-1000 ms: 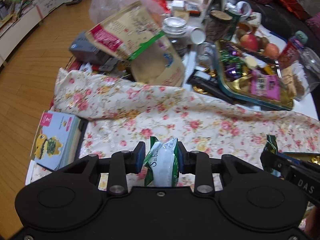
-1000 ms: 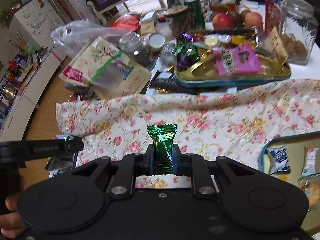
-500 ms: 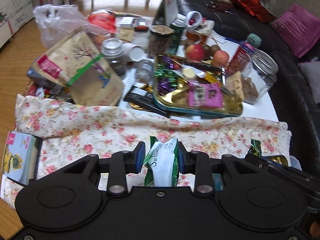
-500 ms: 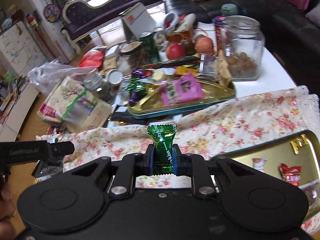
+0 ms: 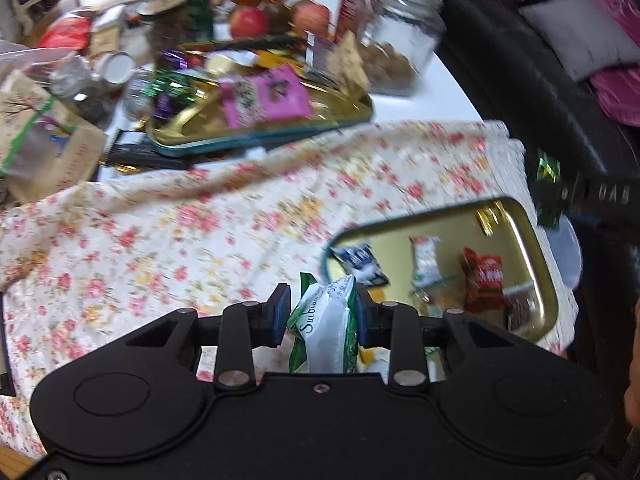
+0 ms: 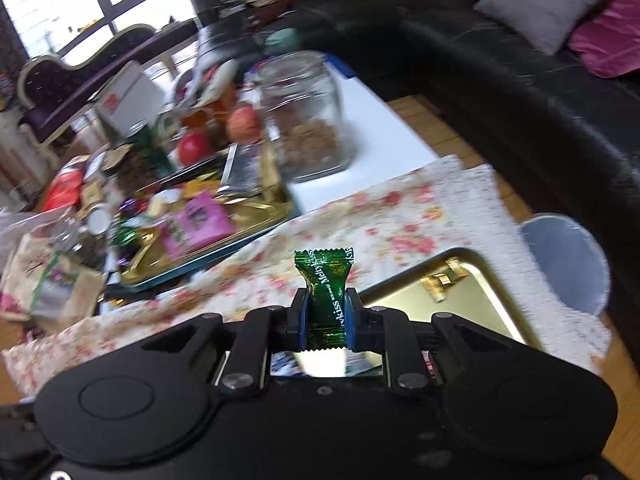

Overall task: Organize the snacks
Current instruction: 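Carry the green-white packet and green candy over the gold tray with both tools, then open both tools to drop the green snacks into the gold tray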

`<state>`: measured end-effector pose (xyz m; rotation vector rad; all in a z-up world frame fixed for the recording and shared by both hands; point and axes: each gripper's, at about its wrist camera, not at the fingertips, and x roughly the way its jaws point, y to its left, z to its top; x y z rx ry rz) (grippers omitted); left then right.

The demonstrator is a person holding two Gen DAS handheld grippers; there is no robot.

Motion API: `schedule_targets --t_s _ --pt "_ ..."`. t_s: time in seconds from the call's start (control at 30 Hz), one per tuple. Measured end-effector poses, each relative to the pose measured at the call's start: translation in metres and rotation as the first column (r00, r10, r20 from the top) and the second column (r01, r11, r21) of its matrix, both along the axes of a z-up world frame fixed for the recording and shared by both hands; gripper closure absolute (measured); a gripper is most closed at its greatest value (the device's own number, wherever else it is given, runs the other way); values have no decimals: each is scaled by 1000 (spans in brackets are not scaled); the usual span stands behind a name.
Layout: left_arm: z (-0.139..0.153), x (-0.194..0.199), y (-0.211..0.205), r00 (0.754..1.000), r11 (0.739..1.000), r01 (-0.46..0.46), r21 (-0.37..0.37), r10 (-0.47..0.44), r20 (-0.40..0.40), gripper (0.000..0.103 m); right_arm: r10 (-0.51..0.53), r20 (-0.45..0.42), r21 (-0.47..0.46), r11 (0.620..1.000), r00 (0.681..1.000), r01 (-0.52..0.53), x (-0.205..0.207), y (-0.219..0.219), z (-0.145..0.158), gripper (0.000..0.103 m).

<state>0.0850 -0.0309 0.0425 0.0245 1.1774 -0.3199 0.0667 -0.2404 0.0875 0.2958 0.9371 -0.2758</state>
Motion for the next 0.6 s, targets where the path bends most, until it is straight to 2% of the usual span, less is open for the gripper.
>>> schedule_targets --t_s 0.1,0.3,0.6 --pt "-7 -4 -20 999 999 42 -5 -43 -27 62 -30 5 -11 999 1000 30 -5 -17 2 83" --pt "-15 -2 -52 996 997 76 -24 -77 -37 62 -52 -18 57 997 998 53 -12 -40 -3 83" --pt "-28 3 -84 994 995 101 -13 -102 -45 60 -50 -43 33 998 998 51 -22 -61 -11 83"
